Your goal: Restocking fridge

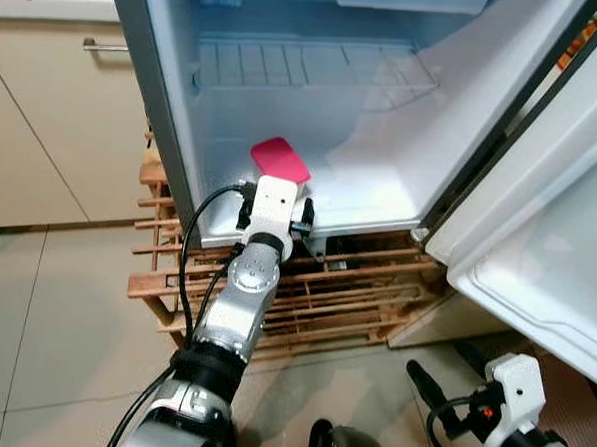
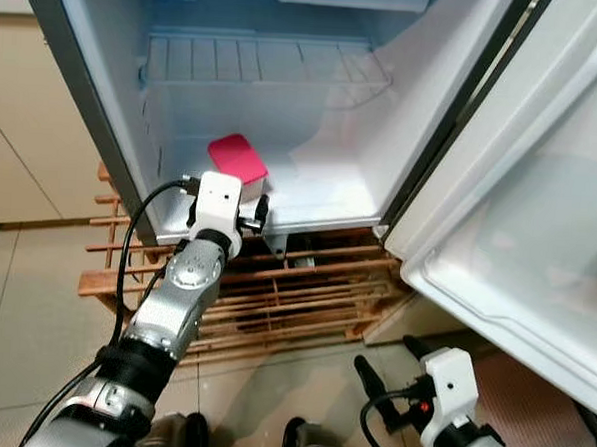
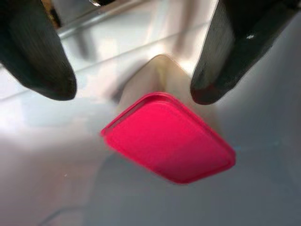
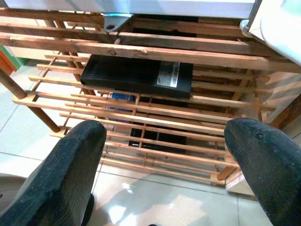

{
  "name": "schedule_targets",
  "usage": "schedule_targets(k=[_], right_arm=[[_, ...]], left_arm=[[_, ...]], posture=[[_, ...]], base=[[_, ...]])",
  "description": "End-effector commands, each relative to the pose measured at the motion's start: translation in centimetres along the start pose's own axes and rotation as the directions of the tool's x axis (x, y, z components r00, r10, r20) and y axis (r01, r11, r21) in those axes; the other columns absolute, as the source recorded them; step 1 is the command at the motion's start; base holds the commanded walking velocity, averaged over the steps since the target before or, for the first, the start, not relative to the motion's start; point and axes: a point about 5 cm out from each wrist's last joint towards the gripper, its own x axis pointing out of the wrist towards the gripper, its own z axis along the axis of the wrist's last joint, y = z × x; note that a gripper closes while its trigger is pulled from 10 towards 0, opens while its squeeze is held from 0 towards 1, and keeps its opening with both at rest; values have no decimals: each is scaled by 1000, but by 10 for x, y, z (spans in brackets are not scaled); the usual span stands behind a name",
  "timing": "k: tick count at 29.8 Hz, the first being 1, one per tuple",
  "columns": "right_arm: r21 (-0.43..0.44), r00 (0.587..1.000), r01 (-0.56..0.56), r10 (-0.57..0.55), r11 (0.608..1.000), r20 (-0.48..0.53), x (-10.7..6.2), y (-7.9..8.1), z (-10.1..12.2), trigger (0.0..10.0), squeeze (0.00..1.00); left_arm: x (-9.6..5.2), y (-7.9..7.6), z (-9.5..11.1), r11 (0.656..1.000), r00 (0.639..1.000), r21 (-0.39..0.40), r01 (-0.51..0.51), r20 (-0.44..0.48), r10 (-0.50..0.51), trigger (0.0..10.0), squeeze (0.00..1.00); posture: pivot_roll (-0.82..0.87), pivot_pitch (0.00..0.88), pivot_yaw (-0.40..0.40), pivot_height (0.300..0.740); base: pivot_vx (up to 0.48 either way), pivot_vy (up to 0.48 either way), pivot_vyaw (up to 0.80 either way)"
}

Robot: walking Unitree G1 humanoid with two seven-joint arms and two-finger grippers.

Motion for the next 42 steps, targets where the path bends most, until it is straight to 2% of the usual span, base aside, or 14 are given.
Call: schedule_targets(k=[1, 5, 14, 17, 18, 19, 20, 21, 26, 31, 38, 42], right_arm=[[-6, 1000, 15, -15, 1000, -10, -4, -6, -2, 10000, 0], [-10, 1000, 17, -17, 1000, -7, -2, -7, -2, 10000, 0], [-15, 1000, 21, -21, 1000, -8, -1, -8, -2, 10000, 0], [-14, 1000, 20, -20, 1000, -5, -1, -7, -2, 10000, 0], [-13, 1000, 18, -18, 1000, -6, -1, -7, -1, 10000, 0], [-13, 1000, 18, -18, 1000, -7, -1, -7, -1, 10000, 0], [-13, 1000, 18, -18, 1000, -7, -1, -7, -1, 10000, 0], [-13, 1000, 17, -17, 1000, -8, -2, -7, -1, 10000, 0], [-13, 1000, 19, -19, 1000, -11, -4, -7, -1, 10000, 0], [-9, 1000, 22, -22, 1000, -17, -8, -4, -2, 10000, 0], [-7, 999, 24, -24, 1000, -31, -14, -2, -2, 10000, 0], [-8, 999, 24, -24, 1000, -34, -15, -2, -2, 10000, 0]], left_arm=[[-6, -13, 5, 997, 997, -27, 71, 9, -71, 0, 0], [-6, -17, 1, 995, 996, -53, 87, -28, -89, 0, 0], [-10, -20, 1, 993, 991, -33, 112, -69, -114, 0, 0], [-1, -19, -4, 994, 991, -17, 106, -82, -107, 0, 0], [6, -20, -4, 994, 991, -12, 106, -85, -107, 0, 0], [9, -21, -4, 994, 990, -8, 109, -92, -109, 4627, 0], [9, -21, -4, 994, 990, -8, 109, -92, -109, 4627, 0], [11, -24, -4, 994, 989, -9, 112, -97, -112, 10000, 0], [25, -37, 1, 994, 989, 13, 113, -95, -111, 10000, 0], [35, -31, 0, 996, 992, 45, 75, -107, -70, 10000, 0], [41, -25, 0, 998, 993, 61, 35, -111, -28, 10000, 0], [43, -15, -6, 997, 990, 82, -14, -140, 25, 10000, 0]], posture=[[-93, 123, -110, 740], [-98, 114, -111, 740], [-96, 110, -109, 740], [-95, 112, -109, 740], [-99, 117, -111, 740], [-100, 119, -111, 740], [-100, 119, -111, 740], [-101, 120, -111, 740], [-113, 129, -112, 740], [-125, 142, -107, 740], [-134, 159, -111, 740], [-137, 163, -112, 740]], base=[[0, 0, 0], [0, 0, 0], [0, 0, 0], [0, 0, 0], [0, 0, 0], [0, 0, 0], [0, 0, 0], [0, 0, 0], [0, 0, 0], [0, 0, 0], [0, 0, 0], [0, 0, 0]])
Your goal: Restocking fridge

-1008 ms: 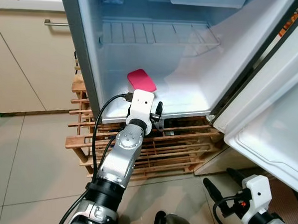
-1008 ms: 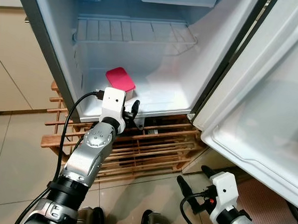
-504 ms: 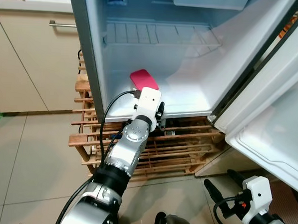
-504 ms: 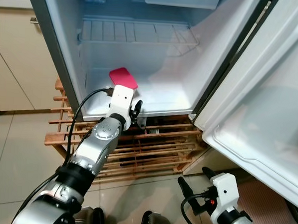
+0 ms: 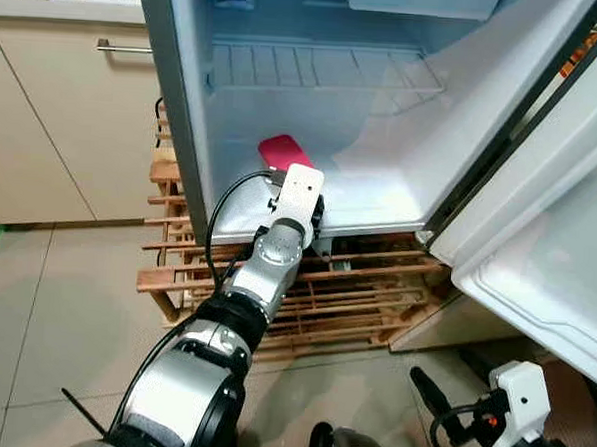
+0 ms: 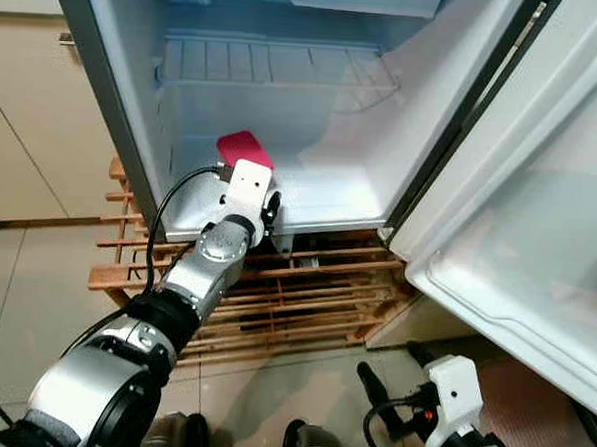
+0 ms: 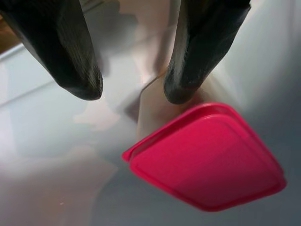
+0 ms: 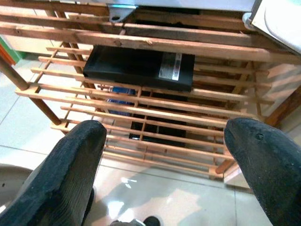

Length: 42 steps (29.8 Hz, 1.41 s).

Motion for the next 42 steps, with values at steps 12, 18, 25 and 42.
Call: schedule_targets(k=[12, 18, 25, 42], right_arm=[[-14, 1000, 11, -11, 1000, -15, -3, -6, 4, 10000, 0], [-18, 1000, 13, -13, 1000, -18, -4, -7, 4, 10000, 0], [-15, 1000, 16, -16, 1000, -11, -1, -8, 5, 10000, 0], [-23, 999, 23, -22, 999, 24, 14, -18, 5, 10000, 0]], left_arm=[[5, 27, -3, 993, 994, 41, -111, -14, 112, 10000, 0], [8, 21, 12, 998, 997, -4, -62, 43, 63, 10000, 0], [2, 8, 5, 1000, 998, 13, 7, 62, -8, 10000, 0], [-34, 22, -21, 999, 996, 4, 37, 79, -38, 10000, 0]], posture=[[-132, 167, -119, 740], [-138, 167, -119, 740], [-119, 161, -119, 740], [-70, 91, -111, 740]], base=[[0, 0, 0], [0, 0, 0], [0, 0, 0], [0, 0, 0]])
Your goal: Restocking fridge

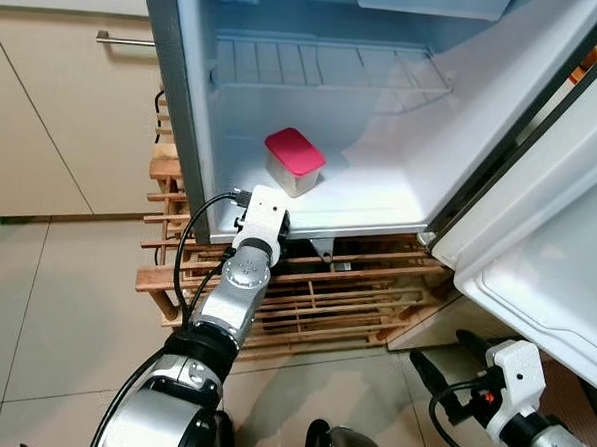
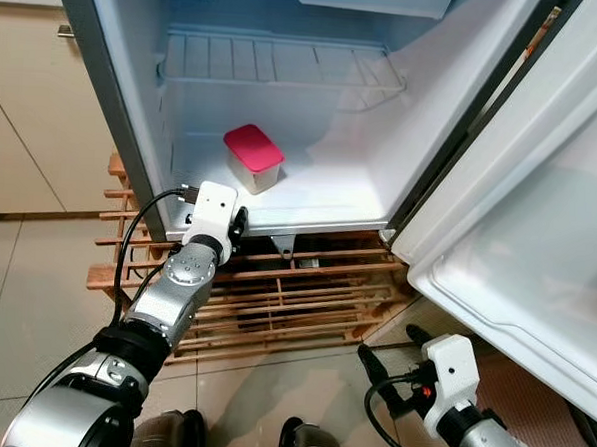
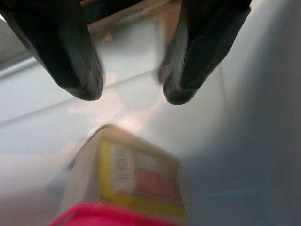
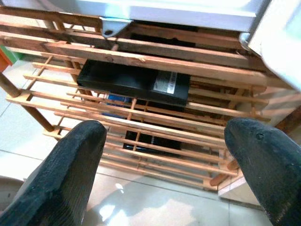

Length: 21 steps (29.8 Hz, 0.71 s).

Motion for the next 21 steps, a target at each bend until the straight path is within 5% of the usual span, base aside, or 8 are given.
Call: schedule_targets(k=[1, 7, 11, 15, 21], right_arm=[[10, 999, 51, -51, 999, 7, -5, -6, -4, 10000, 0], [47, 990, 127, -130, 991, 63, -1, -11, -6, 10000, 0], [71, 965, 197, -206, 978, 159, 32, -2, 39, 10000, 0], [100, 943, 256, -272, 961, 194, 40, -4, 46, 10000, 0], [162, 886, 361, -392, 918, 248, 61, -13, 56, 10000, 0]], left_arm=[[-13, -8, 16, 994, 990, -20, 103, 99, -101, 10000, 0], [-49, -3, 36, 974, 935, 9, 226, 279, -219, 10000, 0], [-65, 11, 32, 974, 925, 42, 223, 306, -225, 10000, 0], [-72, 27, 19, 985, 947, 50, 167, 268, -174, 10000, 0], [-79, 42, 6, 996, 974, -84, -1, 226, 20, 10000, 0]], posture=[[-63, 88, -107, 740], [-28, 57, -88, 740], [1, 37, -80, 740], [20, 26, -72, 740], [25, 3, -62, 740]], base=[[0, 0, 0], [0, 0, 0], [0, 0, 0], [0, 0, 0], [0, 0, 0]])
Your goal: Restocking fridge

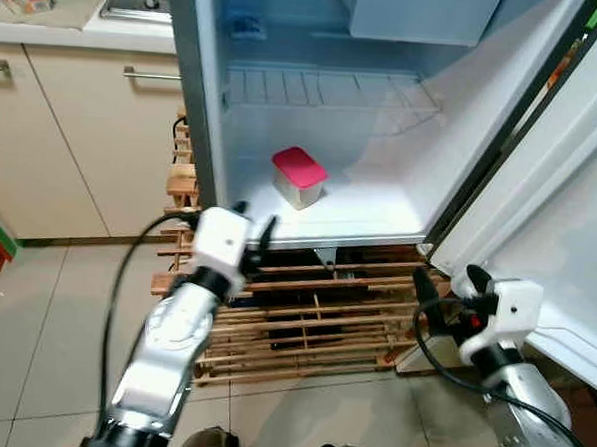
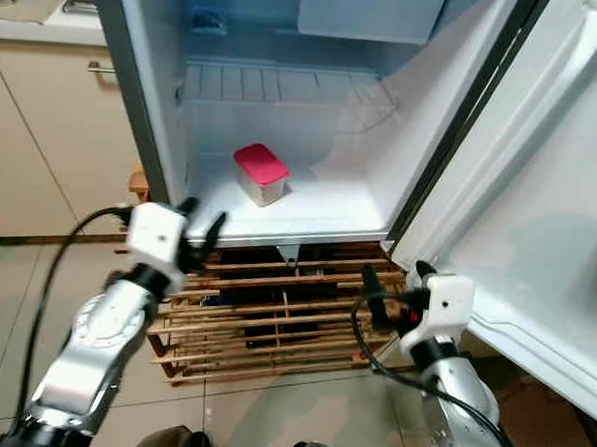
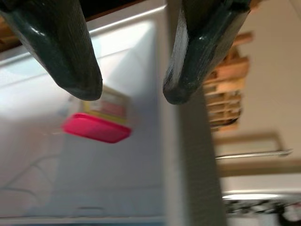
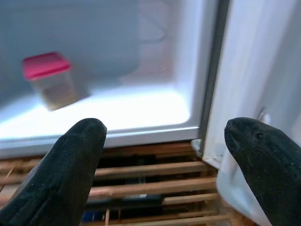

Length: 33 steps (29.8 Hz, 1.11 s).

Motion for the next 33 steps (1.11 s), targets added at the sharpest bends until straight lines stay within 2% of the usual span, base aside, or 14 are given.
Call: schedule_targets(k=[1, 2, 5, 11, 12, 13, 15, 16, 18, 24, 29, 33], right_arm=[[-24, 999, 41, -40, 999, 23, 1, -6, 4, 10000, 0], [-18, 998, 61, -60, 998, 26, 4, -4, 8, 10000, 0], [-10, 996, 76, -75, 997, 37, 6, -5, 10, 10000, 0], [-6, 993, 110, -109, 994, 36, 6, -13, 6, 10000, 0], [-6, 992, 118, -117, 993, 44, 5, -14, 5, 10000, 0], [-6, 992, 118, -117, 993, 44, 5, -14, 5, 10000, 0], [-13, 991, 123, -122, 992, 48, 3, -12, 3, 10000, 0], [-13, 991, 123, -122, 992, 48, 3, -12, 3, 10000, 0], [-49, 992, 114, -111, 992, 52, 1, -10, -1, 10000, 0], [-23, 992, 117, -115, 993, 50, 5, -1, -4, 10000, 0], [-19, 994, 104, -103, 994, 47, 8, 4, -8, 10000, 0], [-16, 994, 102, -102, 995, 44, 8, 5, -9, 10000, 0]], left_arm=[[-1, -5, 3, 1000, 1000, -17, -7, 13, 7, 10000, 0], [-7, 2, -6, 997, 998, -47, -61, -34, 60, 10000, 0], [-20, 23, -24, 987, 984, -25, -158, -94, 155, 10000, 0], [-28, 25, -26, 985, 981, 9, -173, -87, 173, 10000, 0], [-24, 17, -19, 988, 987, -18, -152, -64, 151, 10000, 0], [-24, 17, -19, 988, 987, -18, -152, -64, 151, 10000, 0], [-9, 8, -7, 992, 993, -55, -114, -20, 113, 10000, 0], [-9, 8, -7, 992, 993, -55, -114, -20, 113, 10000, 0], [-1, 6, -5, 995, 995, -41, -96, -13, 96, 10000, 0], [10, 3, -3, 998, 998, 26, -65, -9, 65, 10000, 0], [22, -2, 1, 999, 999, 23, -49, -9, 49, 10000, 0], [25, -3, 5, 999, 999, 20, -50, 1, 50, 10000, 0]], posture=[[25, 3, -62, 740], [26, 0, -59, 740], [35, 0, -56, 740], [35, 0, -50, 740], [33, 4, -51, 740], [33, 4, -51, 740], [24, 8, -45, 740], [24, 8, -45, 740], [21, 3, -41, 740], [25, 19, -36, 740], [42, 22, -31, 740], [45, 23, -27, 740]], base=[[0, 0, 0], [0, 0, 0], [0, 0, 0], [0, 0, 0], [0, 0, 0], [0, 0, 0], [0, 0, 0], [0, 0, 0], [0, 0, 0], [0, 0, 0], [0, 0, 0], [-226, 0, 0]])
